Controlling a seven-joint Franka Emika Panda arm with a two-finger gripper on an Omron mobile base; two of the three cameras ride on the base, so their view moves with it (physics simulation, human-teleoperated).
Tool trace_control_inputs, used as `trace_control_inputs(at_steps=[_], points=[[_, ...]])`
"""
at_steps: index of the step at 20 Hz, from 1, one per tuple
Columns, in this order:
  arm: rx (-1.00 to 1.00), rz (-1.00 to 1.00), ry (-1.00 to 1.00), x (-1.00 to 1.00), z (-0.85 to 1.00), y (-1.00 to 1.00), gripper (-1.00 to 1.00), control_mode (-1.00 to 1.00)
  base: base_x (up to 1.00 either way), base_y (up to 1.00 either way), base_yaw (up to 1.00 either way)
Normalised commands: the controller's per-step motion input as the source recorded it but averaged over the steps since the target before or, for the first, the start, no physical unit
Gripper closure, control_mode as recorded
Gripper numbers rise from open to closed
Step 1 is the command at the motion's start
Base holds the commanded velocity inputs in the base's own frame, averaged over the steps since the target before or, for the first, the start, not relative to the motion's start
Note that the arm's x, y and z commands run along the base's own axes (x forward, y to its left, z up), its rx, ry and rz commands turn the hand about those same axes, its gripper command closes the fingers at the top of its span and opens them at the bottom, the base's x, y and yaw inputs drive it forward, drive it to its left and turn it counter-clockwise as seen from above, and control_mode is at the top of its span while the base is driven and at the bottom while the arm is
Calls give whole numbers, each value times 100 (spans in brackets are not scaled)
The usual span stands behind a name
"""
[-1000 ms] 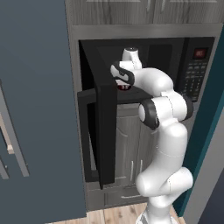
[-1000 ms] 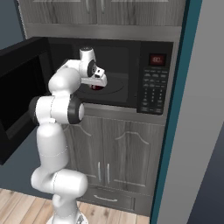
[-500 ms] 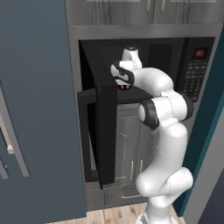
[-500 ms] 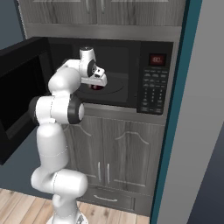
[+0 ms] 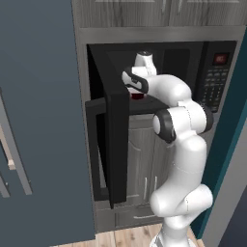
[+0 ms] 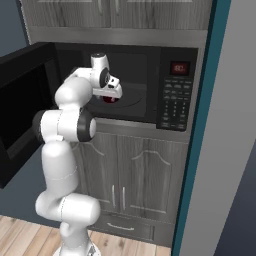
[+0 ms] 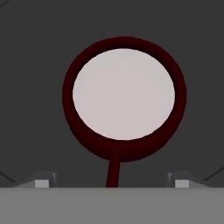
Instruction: Pick the mug from the counter and place it inside the microwave. Then close the microwave.
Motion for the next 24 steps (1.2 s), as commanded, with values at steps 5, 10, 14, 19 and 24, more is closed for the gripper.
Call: trace_control_inputs(at_steps=[5,10,14,19,24], points=[[0,0,-14,-39,0,0,-100,-100,0,0,0],[0,0,-13,-46,0,0,-100,-100,0,0,0],[0,0,-13,-51,-3,0,-100,-100,0,0,0],[0,0,-13,-55,0,0,-100,-100,0,0,0],[0,0,-6,-55,14,0,-100,-100,0,0,0]])
